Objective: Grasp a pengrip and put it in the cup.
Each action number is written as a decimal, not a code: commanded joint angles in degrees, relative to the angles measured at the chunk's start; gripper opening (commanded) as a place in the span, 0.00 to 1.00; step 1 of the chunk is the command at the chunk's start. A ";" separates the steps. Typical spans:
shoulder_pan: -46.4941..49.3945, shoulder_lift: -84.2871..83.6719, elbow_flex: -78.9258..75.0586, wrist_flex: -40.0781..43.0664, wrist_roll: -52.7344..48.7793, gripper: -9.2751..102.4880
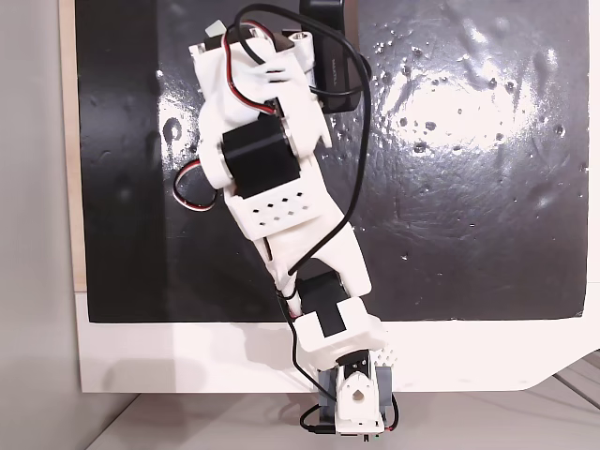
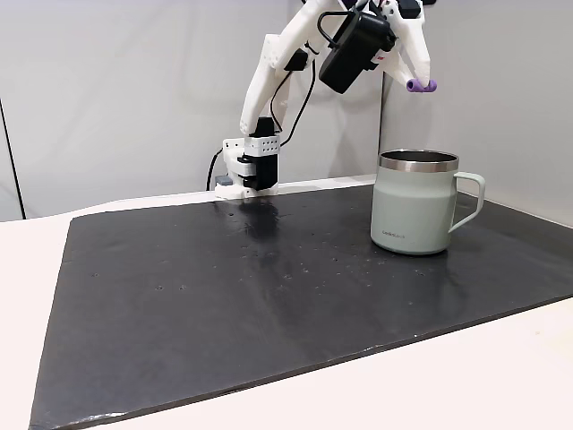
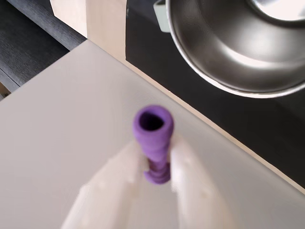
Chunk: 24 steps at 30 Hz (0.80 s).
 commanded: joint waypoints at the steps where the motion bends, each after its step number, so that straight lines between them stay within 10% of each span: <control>1: -1.41 0.62 -3.78 -1.32 0.53 0.08; 12: -0.97 1.41 -5.45 1.14 0.44 0.36; 24: -1.05 1.58 -5.62 2.55 0.44 0.39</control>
